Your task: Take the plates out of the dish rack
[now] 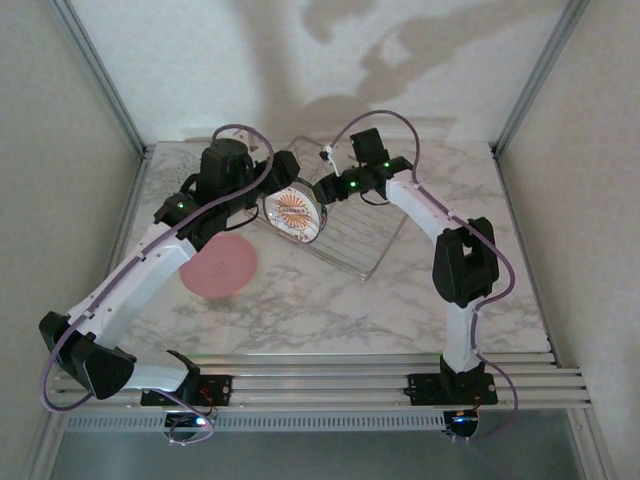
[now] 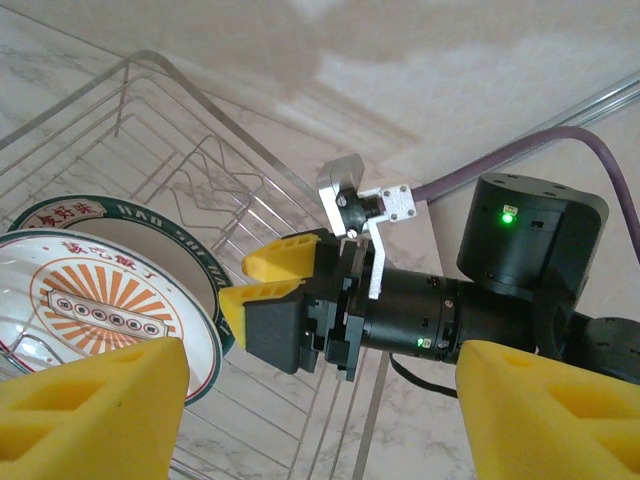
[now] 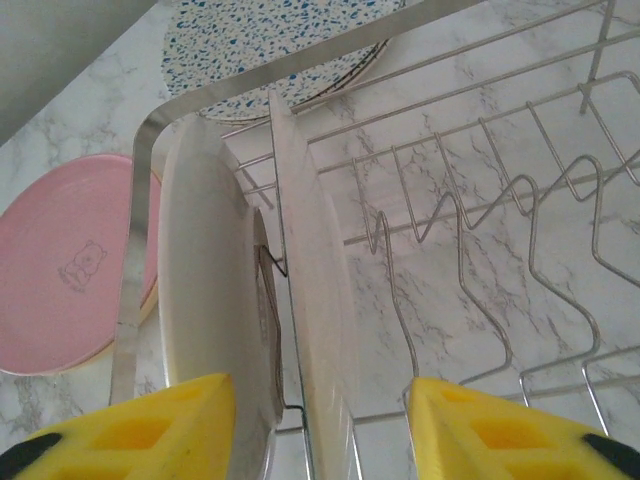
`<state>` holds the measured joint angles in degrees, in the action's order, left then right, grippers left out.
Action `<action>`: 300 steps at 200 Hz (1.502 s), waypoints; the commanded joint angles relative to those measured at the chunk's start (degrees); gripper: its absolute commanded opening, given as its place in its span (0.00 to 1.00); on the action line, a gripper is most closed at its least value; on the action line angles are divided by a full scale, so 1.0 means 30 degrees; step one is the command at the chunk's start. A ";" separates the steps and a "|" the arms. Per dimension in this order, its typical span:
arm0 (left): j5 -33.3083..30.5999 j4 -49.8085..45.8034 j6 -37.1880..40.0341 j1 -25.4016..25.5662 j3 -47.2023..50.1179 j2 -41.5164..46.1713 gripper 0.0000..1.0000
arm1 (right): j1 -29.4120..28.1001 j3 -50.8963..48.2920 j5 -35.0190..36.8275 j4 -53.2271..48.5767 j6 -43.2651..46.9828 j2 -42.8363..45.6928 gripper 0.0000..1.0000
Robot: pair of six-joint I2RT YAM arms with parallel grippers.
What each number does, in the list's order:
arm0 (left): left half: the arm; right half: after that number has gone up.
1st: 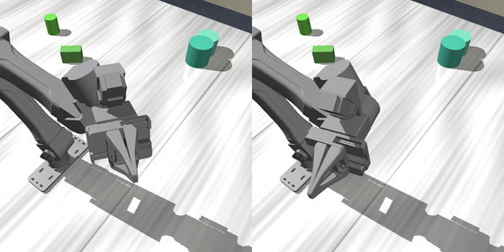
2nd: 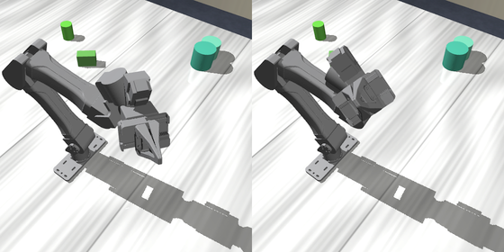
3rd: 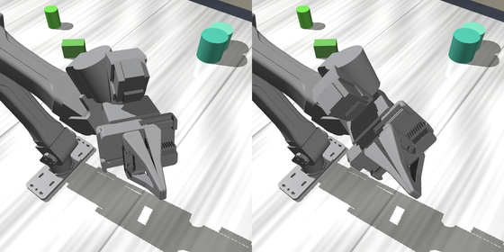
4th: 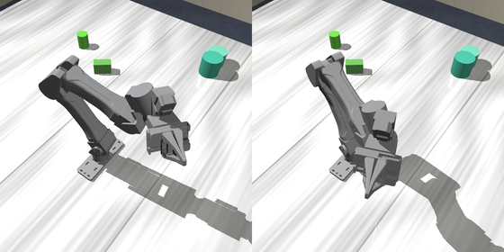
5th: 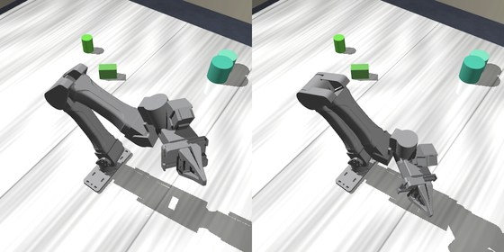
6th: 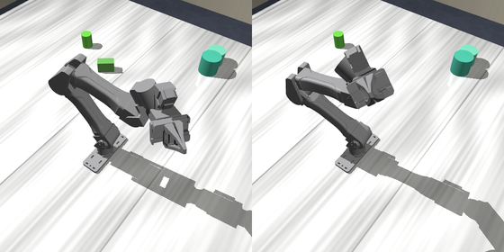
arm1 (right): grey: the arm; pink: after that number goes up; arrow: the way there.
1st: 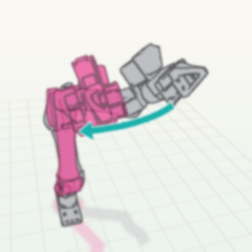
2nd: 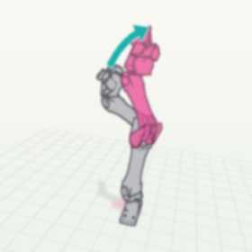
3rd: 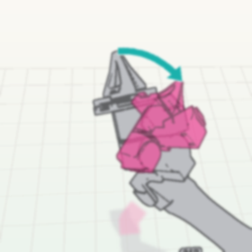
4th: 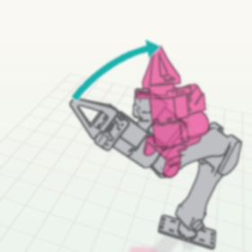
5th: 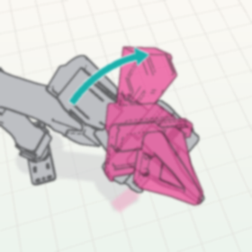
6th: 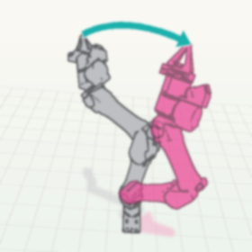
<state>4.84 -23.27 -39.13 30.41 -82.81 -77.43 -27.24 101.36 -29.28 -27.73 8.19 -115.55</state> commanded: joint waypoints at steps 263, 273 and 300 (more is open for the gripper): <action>-0.0052 0.0726 -0.0139 0.0169 0.0820 0.0733 0.72 | -0.0350 0.2746 0.0351 -0.2092 0.3736 -0.2149 0.20; -0.0061 0.0726 -0.0135 0.0172 0.0830 0.0764 0.72 | -0.0368 0.2750 0.0396 -0.2147 0.3830 -0.2147 0.18; -0.0032 0.0782 -0.0235 0.0169 0.0939 0.0819 0.72 | -0.0435 0.2848 0.0483 -0.2210 0.4031 -0.2130 0.13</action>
<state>4.84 -22.44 -39.22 30.46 -80.71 -76.44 -28.16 108.14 -28.42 -32.42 17.89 -121.19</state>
